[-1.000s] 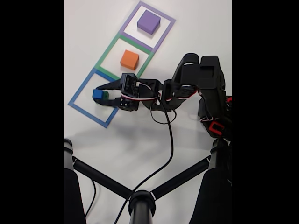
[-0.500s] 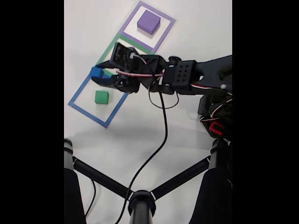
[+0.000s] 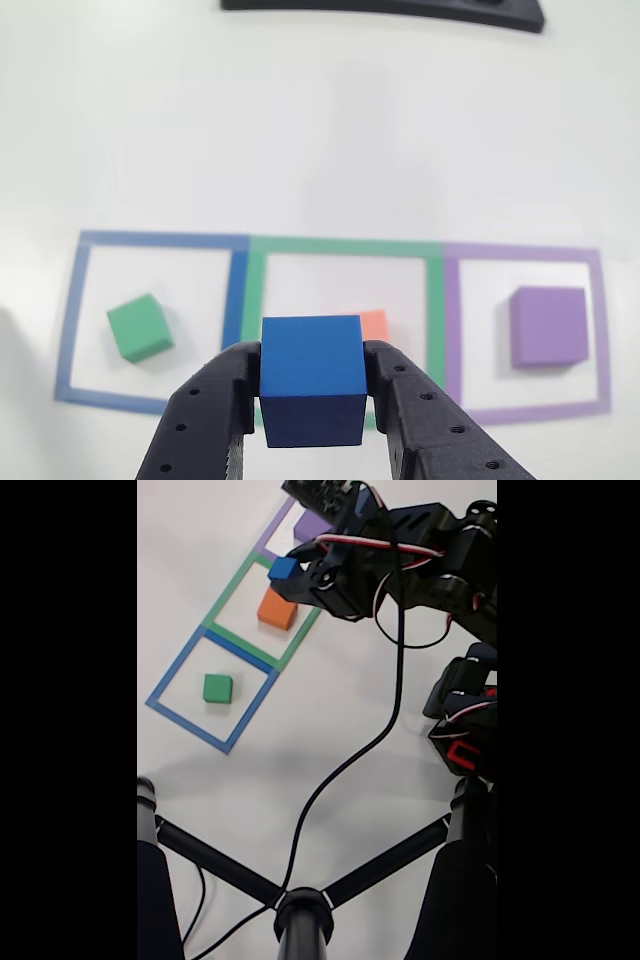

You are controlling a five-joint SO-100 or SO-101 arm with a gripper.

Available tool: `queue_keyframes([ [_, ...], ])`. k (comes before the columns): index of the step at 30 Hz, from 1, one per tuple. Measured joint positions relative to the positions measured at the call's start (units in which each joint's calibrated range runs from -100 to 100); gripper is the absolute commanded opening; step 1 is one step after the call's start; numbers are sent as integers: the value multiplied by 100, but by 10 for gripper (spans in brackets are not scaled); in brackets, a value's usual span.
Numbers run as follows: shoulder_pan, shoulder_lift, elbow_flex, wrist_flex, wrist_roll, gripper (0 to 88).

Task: Tower of hanoi

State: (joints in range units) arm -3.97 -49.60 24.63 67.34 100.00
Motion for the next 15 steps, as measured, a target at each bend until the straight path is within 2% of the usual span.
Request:
queue_keyframes([
  [9, 958, -42, -1784, 1846, 0, 2],
  [15, 1449, -68, -2324, 2568, 0, 3],
])
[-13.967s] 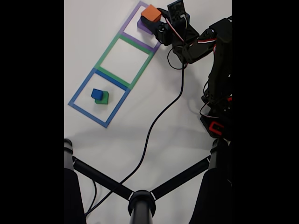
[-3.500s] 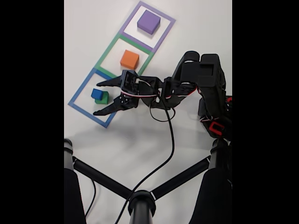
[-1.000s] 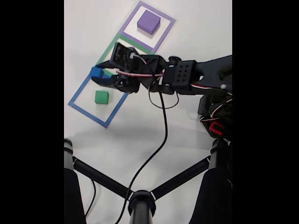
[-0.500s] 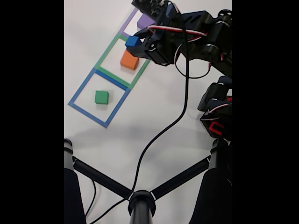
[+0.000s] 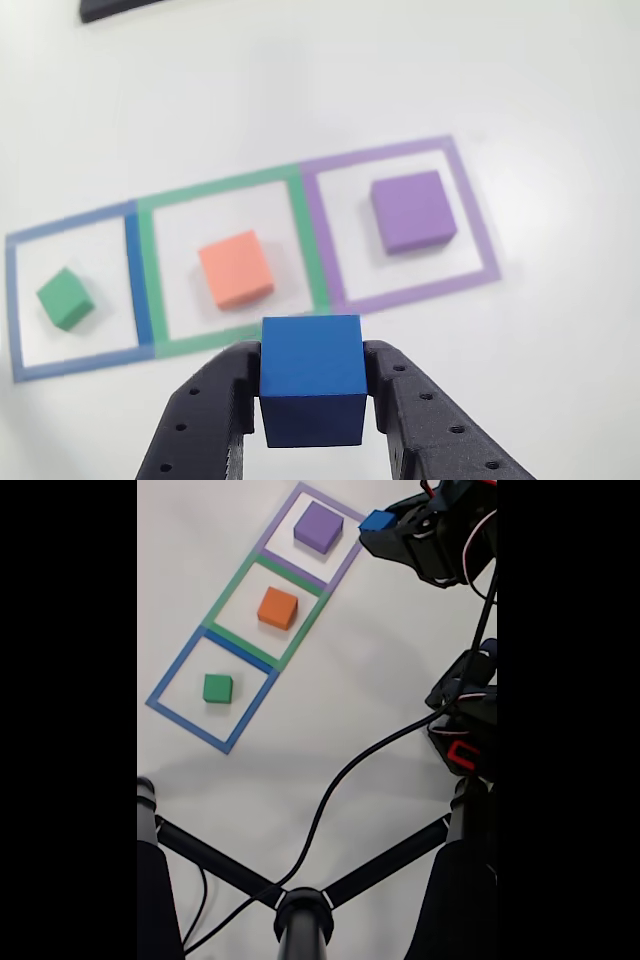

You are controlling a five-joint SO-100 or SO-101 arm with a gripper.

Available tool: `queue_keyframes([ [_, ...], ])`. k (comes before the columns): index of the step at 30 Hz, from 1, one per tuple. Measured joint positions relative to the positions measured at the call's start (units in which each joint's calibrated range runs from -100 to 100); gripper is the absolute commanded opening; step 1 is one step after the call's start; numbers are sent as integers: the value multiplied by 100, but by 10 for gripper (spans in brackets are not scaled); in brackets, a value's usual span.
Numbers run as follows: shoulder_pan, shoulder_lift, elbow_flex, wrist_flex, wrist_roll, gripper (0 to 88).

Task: Tower of hanoi

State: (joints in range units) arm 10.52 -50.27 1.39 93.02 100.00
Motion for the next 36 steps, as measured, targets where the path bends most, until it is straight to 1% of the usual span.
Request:
queue_keyframes([
  [6, 368, -101, 296, -64, 0, 4],
  [9, 557, -262, 1036, -578, 0, 4],
  [15, 892, -523, 3029, -2255, 0, 5],
  [24, 1130, -439, 5596, -5217, 0, 6],
  [28, 1130, -76, 6223, -6477, 0, 8],
  [36, 1154, 1325, 6571, -8676, 0, 8],
])
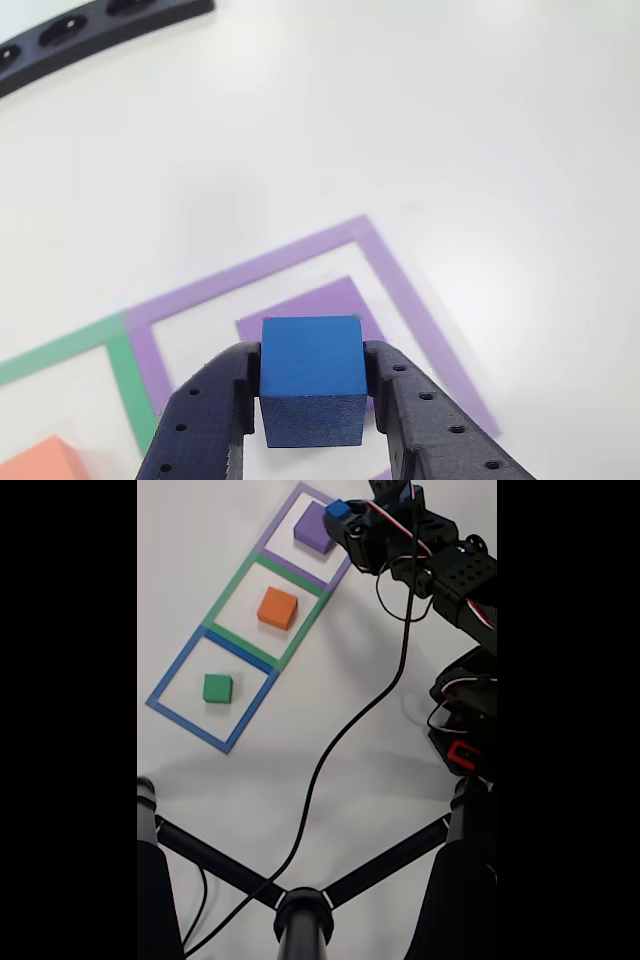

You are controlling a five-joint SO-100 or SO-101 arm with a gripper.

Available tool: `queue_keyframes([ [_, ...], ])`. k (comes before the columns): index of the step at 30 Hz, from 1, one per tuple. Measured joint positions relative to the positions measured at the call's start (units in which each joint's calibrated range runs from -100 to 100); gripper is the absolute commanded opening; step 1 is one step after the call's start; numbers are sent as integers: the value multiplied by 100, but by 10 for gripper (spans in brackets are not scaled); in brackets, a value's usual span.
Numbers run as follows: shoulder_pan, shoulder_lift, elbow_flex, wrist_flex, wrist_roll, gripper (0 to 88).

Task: Tower of hanoi

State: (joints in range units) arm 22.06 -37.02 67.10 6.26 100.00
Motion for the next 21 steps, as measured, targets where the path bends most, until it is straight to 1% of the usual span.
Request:
queue_keyframes([
  [7, 172, 988, 183, -1356, 0, 7],
  [21, 172, 3318, 174, -4133, 0, 10],
])
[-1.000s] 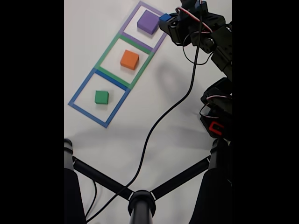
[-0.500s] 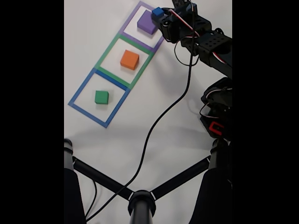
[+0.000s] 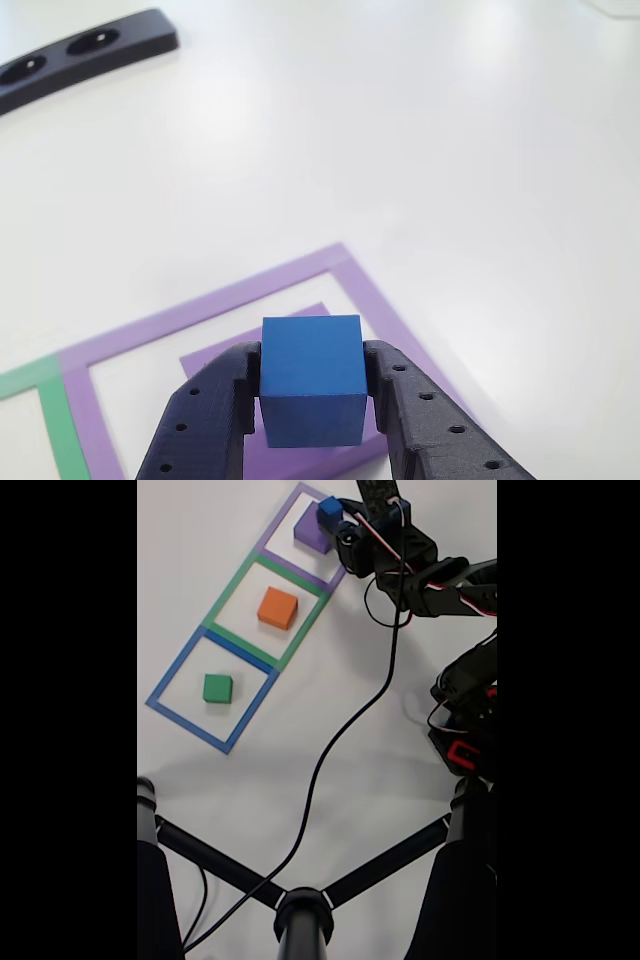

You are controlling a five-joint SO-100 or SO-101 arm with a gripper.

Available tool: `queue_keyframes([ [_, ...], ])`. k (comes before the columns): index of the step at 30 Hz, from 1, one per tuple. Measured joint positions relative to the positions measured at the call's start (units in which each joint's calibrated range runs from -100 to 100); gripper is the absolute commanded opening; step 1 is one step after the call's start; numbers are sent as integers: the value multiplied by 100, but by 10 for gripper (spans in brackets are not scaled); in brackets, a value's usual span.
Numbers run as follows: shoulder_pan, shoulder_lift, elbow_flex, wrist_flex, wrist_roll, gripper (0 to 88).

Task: Tower of hanoi

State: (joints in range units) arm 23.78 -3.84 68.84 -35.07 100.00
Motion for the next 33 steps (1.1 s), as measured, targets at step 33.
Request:
queue_keyframes([
  [33, 0, 1587, -548, -1276, 0, 37],
])
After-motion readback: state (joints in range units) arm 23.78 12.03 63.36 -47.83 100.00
